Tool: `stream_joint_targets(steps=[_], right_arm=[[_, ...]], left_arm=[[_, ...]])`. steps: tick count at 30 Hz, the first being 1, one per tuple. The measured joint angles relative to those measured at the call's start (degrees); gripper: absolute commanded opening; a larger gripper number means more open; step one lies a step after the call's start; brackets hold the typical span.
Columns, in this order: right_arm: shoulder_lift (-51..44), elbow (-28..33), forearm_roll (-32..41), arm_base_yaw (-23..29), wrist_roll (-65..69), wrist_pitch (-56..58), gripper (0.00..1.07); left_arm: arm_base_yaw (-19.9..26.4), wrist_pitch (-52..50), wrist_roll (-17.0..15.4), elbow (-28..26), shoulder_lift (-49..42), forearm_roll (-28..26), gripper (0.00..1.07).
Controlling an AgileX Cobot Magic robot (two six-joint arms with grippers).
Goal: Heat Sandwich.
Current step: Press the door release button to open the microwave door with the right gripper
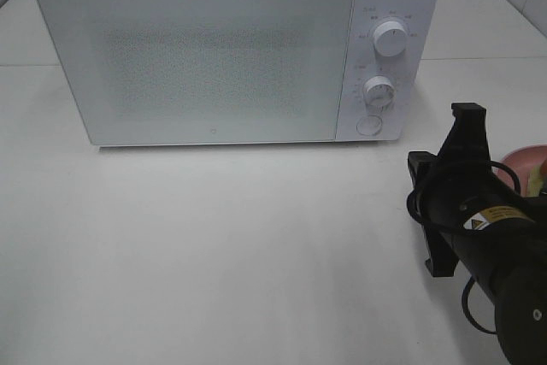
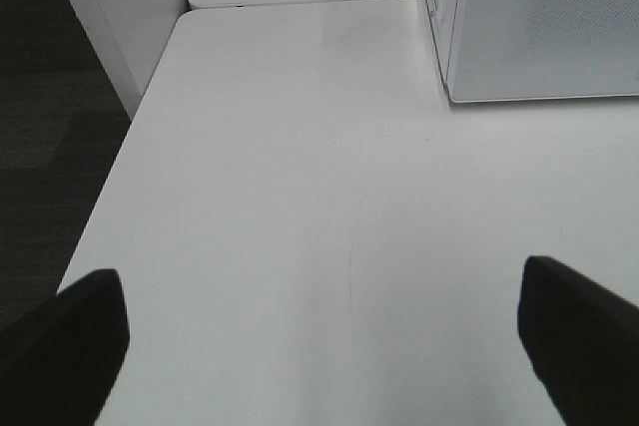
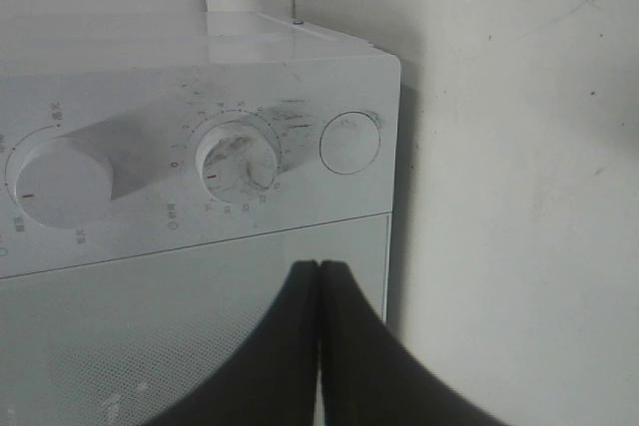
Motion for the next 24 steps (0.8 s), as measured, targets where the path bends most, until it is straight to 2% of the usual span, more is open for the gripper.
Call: stream_joint_targets(steps=[4, 9, 17, 24], right_arm=[[0.00, 0.00, -2.92, -0.69, 0.06, 0.46, 0.01], [0.06, -1.03, -8.42, -4.64, 0.57, 4.93, 0.00], [2.41, -6.76, -16.56, -11.97, 0.52, 10.20, 0.00], [6.42, -10.77, -20.45, -15.01, 0.63, 11.80, 0.00]], left_arm=[[0.00, 0.00, 0.00, 0.00, 0.00, 0.00, 1.04], [0.00, 0.00, 0.00, 0.00, 0.00, 0.00, 1.04], [0.00, 0.00, 0.00, 0.00, 0.00, 0.00, 1.04], [0.00, 0.00, 0.00, 0.00, 0.00, 0.00, 1.04]])
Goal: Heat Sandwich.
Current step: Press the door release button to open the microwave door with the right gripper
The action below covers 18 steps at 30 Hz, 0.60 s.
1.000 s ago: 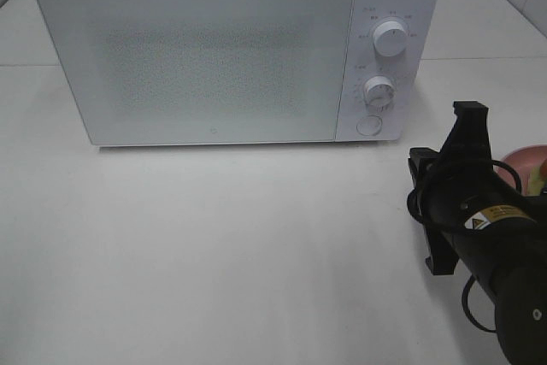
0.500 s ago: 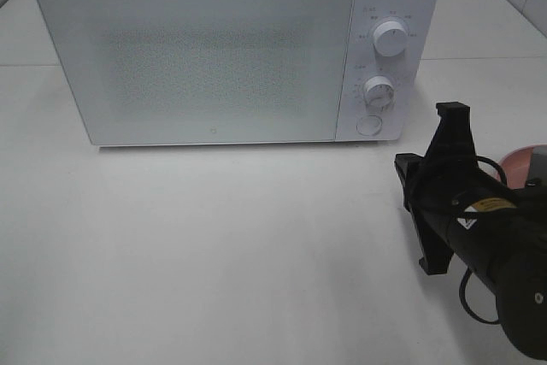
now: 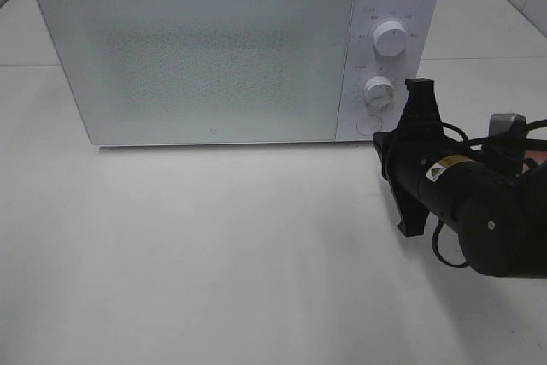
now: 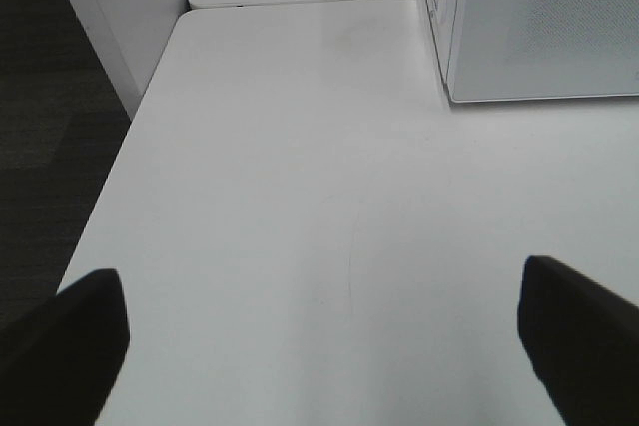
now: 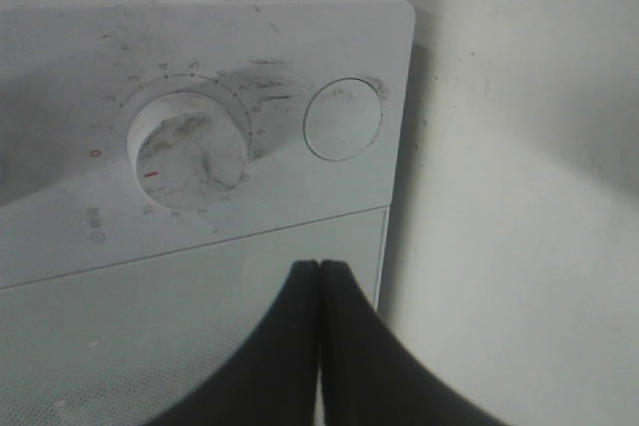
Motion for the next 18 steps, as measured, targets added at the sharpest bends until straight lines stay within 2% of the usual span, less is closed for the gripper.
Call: stream_joint_targets(steps=[18], right_arm=[[7.96, -10.89, -4.76, -6.42, 0.92, 5.96, 0.00]], left_arm=[[0.00, 0.00, 0.00, 0.00, 0.00, 0.00, 1.04]])
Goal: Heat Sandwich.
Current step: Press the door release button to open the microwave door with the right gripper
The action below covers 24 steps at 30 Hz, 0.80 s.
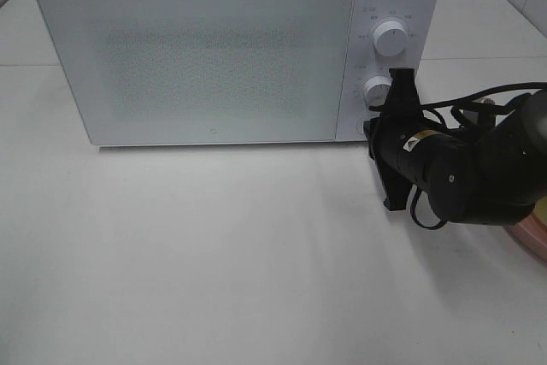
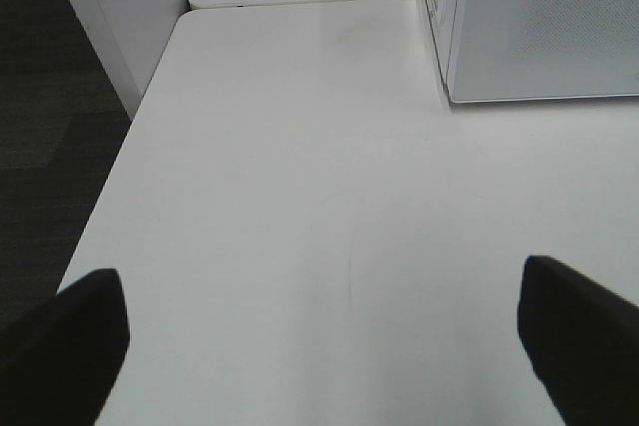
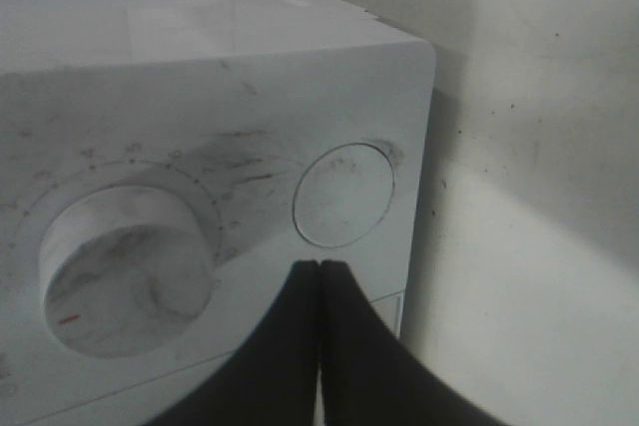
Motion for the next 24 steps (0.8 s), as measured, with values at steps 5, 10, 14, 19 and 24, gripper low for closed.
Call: stream_joint_targets(steps=[5, 10, 14, 19, 24], right_arm=[[2.23, -2.81, -0.46, -0.86, 0.00, 1.03, 0.00], [4.18, -4.87, -0.46, -2.46, 0.00, 1.66, 0.00], [5.04, -6.07, -0.46, -2.75, 0.00, 2.69, 0.00], [5.04, -6.82, -0.46, -2.75, 0.00, 3.50, 0.00], [5.21, -7.05, 0.06, -2.75, -0.06, 3.15, 0.00]], left_arm=[[0.00, 0.00, 0.00, 0.00, 0.00, 0.06, 1.04], [0.00, 0.00, 0.00, 0.00, 0.00, 0.06, 1.04], [0.00, 0.00, 0.00, 0.00, 0.00, 0.06, 1.04], [0.00, 0.00, 0.00, 0.00, 0.00, 0.06, 1.04], [0.00, 0.00, 0.00, 0.00, 0.00, 0.06, 1.04]])
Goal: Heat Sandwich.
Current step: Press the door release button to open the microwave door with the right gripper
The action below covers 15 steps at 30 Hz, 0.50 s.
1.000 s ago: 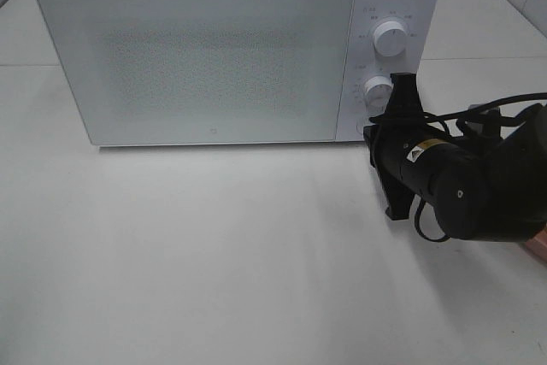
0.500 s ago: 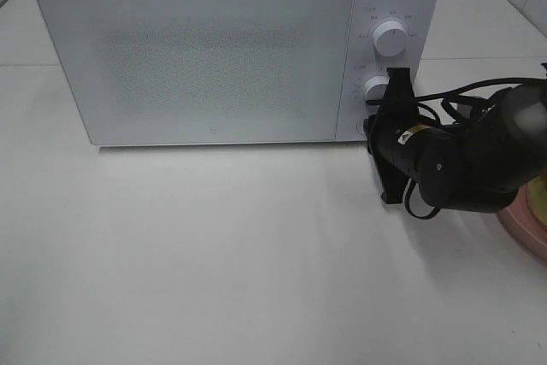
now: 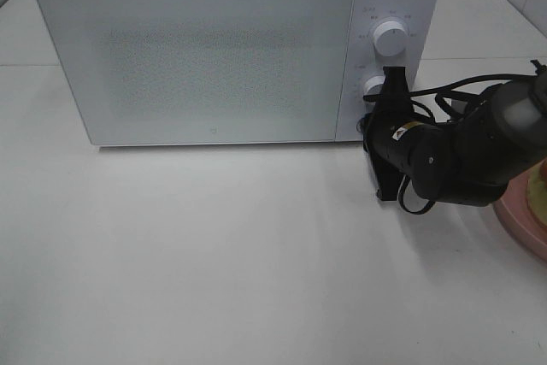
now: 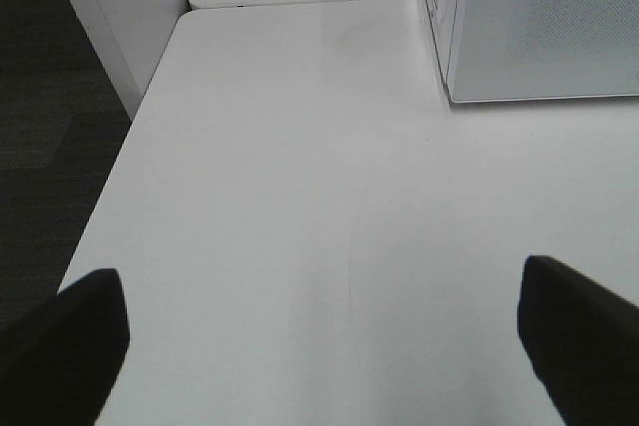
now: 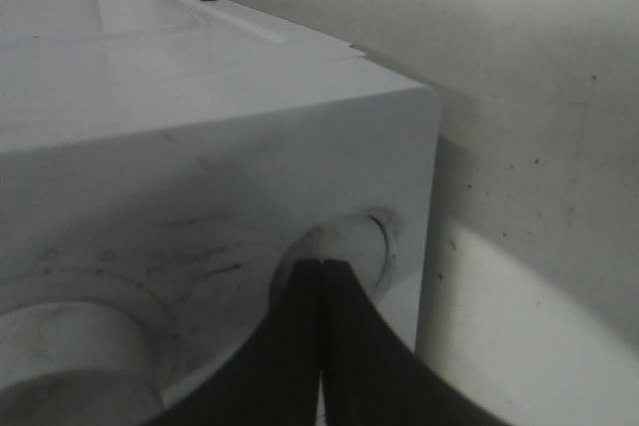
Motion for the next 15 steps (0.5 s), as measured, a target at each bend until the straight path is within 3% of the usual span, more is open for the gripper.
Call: stream_joint_targets(steps=[15], right_arm=[[4.76, -3.32, 2.06, 0.23, -0.29, -3.44, 0.00]], left_arm=[[0.00, 0.00, 0.00, 0.00, 0.00, 0.11, 1.04]])
